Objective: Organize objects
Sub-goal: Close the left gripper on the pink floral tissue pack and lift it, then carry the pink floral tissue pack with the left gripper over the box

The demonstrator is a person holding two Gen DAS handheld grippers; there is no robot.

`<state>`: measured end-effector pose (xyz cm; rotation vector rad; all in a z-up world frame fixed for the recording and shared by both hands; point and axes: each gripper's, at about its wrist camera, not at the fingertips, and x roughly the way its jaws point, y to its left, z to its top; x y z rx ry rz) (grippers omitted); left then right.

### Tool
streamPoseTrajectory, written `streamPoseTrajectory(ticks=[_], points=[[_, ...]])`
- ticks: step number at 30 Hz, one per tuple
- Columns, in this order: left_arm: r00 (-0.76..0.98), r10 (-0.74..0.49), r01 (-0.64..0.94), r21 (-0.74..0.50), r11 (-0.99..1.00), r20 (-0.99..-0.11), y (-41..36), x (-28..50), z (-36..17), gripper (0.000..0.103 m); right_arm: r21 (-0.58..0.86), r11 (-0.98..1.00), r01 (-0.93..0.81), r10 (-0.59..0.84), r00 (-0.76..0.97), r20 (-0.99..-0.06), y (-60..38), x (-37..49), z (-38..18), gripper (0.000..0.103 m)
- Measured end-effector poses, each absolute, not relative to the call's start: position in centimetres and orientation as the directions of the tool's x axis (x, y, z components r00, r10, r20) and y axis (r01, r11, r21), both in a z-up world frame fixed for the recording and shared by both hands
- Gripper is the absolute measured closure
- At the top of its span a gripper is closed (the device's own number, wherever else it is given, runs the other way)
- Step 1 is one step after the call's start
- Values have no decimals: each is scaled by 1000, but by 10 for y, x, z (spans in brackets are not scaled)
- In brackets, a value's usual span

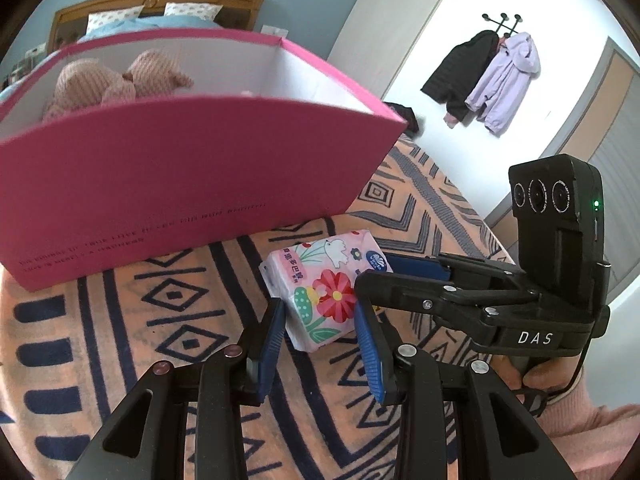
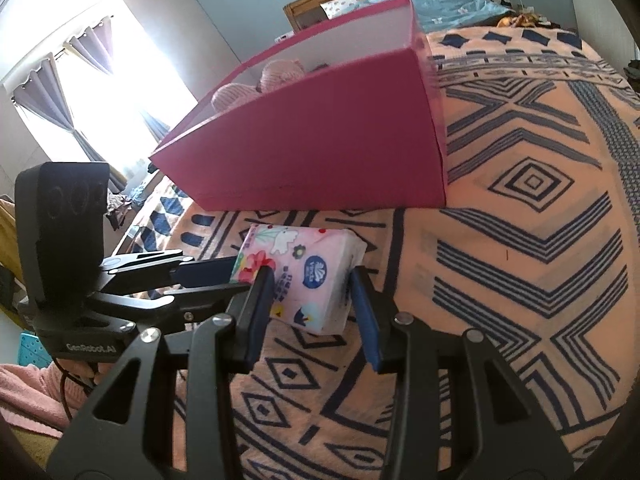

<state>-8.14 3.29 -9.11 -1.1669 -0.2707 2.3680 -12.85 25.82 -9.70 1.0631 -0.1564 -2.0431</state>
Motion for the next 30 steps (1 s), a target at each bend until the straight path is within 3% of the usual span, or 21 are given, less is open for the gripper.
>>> streamPoseTrajectory(ticks=[30], points=[[-618, 482, -381, -300, -875, -621, 34, -65, -41, 68, 407, -646, 646, -737, -388, -554, 262, -115, -55, 60]])
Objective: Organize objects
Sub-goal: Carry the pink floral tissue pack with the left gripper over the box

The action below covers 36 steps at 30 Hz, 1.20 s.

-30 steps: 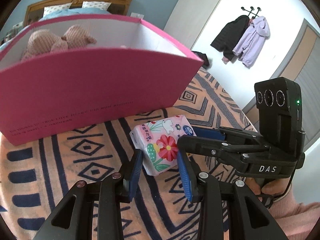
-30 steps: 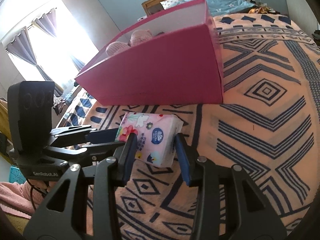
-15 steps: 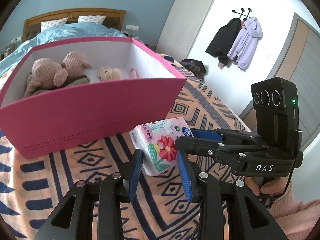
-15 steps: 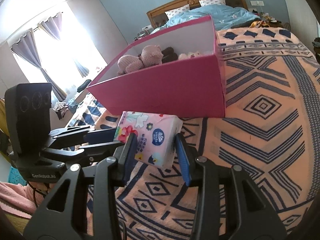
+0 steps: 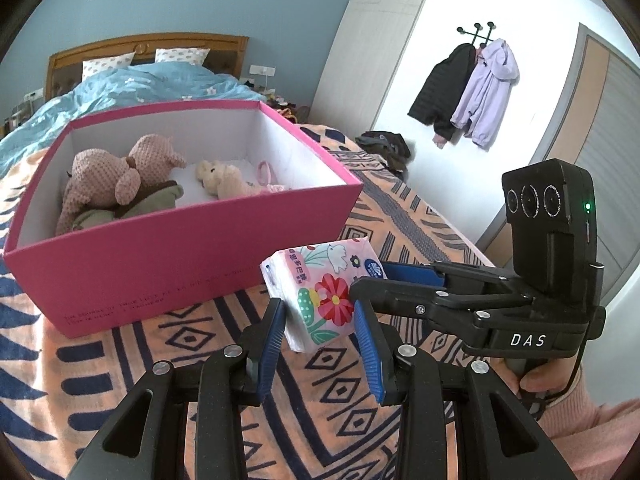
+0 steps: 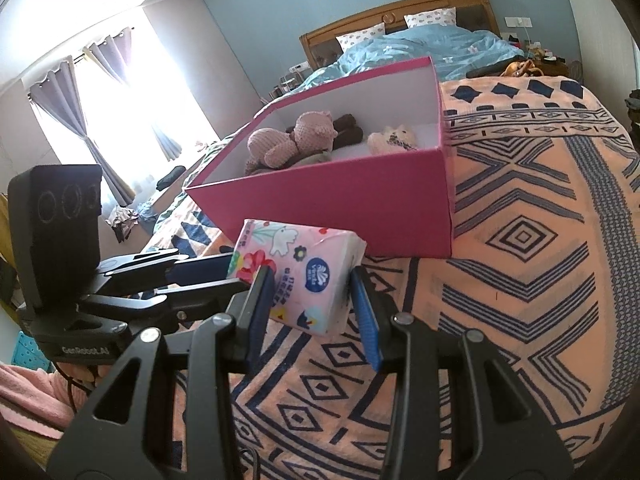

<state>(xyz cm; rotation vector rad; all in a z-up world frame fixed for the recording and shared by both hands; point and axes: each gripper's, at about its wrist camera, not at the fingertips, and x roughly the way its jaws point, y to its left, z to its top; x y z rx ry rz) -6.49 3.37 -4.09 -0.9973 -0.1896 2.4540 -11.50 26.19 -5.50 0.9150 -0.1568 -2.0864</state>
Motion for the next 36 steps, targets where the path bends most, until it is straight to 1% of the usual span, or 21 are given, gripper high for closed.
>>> streamPoseTrajectory(ticks=[36], points=[[-665, 467, -392, -260, -883, -583, 33, -72, -19, 68, 363, -643, 674, -742, -430, -515, 259, -120, -27, 60]])
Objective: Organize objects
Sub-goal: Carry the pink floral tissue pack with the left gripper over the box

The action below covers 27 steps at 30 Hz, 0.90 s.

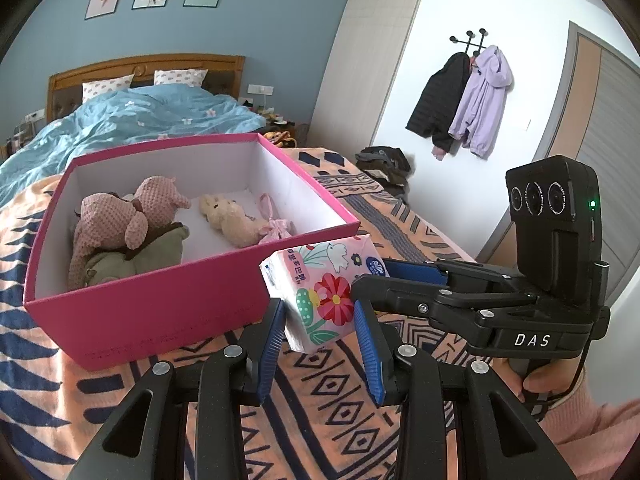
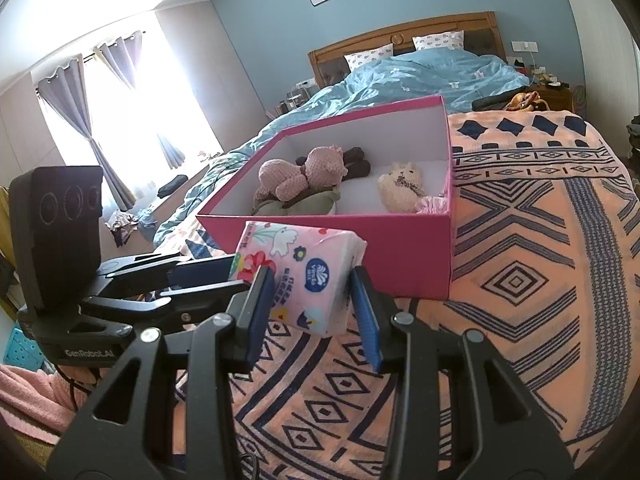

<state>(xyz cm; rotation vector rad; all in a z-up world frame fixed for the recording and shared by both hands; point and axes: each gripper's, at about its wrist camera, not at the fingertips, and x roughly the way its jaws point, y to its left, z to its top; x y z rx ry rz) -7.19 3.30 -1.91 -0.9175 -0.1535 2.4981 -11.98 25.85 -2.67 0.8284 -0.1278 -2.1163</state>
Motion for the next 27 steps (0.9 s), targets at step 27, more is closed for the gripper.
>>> streamPoseTrajectory(ticks=[27], points=[[-698, 457, -389, -243, -888, -552, 31, -78, -7, 68, 340, -640, 689, -745, -449, -494, 253, -126, -14, 60]])
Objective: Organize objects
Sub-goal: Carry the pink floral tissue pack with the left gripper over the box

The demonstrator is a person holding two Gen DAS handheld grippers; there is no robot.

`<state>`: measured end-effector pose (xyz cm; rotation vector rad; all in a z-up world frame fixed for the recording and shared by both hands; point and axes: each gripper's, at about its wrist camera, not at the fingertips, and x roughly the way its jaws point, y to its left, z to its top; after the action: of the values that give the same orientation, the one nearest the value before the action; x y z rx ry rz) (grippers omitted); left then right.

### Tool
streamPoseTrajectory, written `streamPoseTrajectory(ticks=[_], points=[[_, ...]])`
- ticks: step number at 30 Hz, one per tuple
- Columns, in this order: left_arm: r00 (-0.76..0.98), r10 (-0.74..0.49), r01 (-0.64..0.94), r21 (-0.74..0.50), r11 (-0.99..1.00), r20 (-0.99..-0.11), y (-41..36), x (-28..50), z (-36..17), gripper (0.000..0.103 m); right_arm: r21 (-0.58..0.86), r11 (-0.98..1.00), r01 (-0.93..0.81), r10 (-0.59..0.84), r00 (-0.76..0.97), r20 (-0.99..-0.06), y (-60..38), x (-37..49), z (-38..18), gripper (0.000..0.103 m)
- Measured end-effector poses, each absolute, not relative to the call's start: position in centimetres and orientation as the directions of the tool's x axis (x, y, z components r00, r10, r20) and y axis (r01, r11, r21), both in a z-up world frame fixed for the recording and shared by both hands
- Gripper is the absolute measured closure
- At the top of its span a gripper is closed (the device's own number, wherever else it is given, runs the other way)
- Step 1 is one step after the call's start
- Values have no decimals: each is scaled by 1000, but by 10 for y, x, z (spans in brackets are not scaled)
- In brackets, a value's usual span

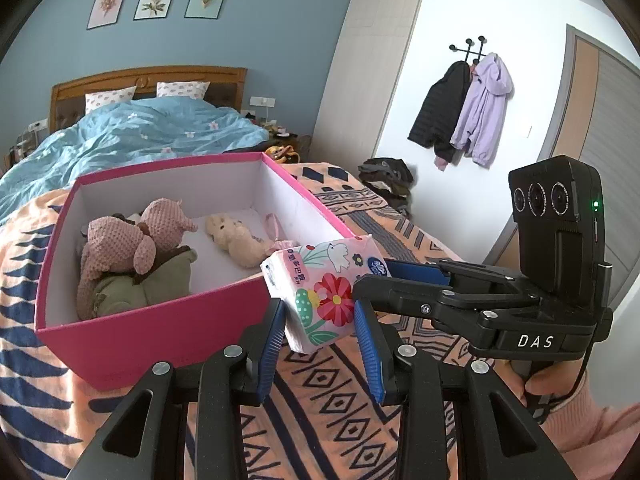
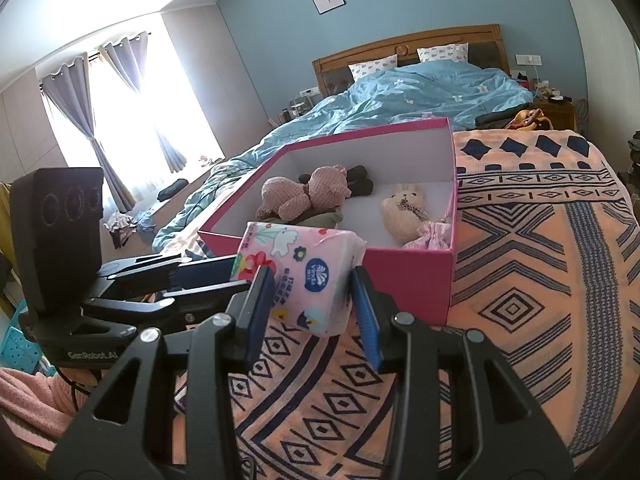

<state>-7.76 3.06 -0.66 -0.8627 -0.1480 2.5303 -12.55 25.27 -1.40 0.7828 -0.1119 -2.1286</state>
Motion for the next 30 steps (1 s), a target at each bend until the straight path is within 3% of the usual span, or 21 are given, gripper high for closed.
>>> streamPoseTrajectory(ticks=[30], points=[[-716, 448, -387, -231, -893, -535, 30, -90, 3, 68, 333, -643, 690, -746, -465, -477, 251, -137, -3, 60]])
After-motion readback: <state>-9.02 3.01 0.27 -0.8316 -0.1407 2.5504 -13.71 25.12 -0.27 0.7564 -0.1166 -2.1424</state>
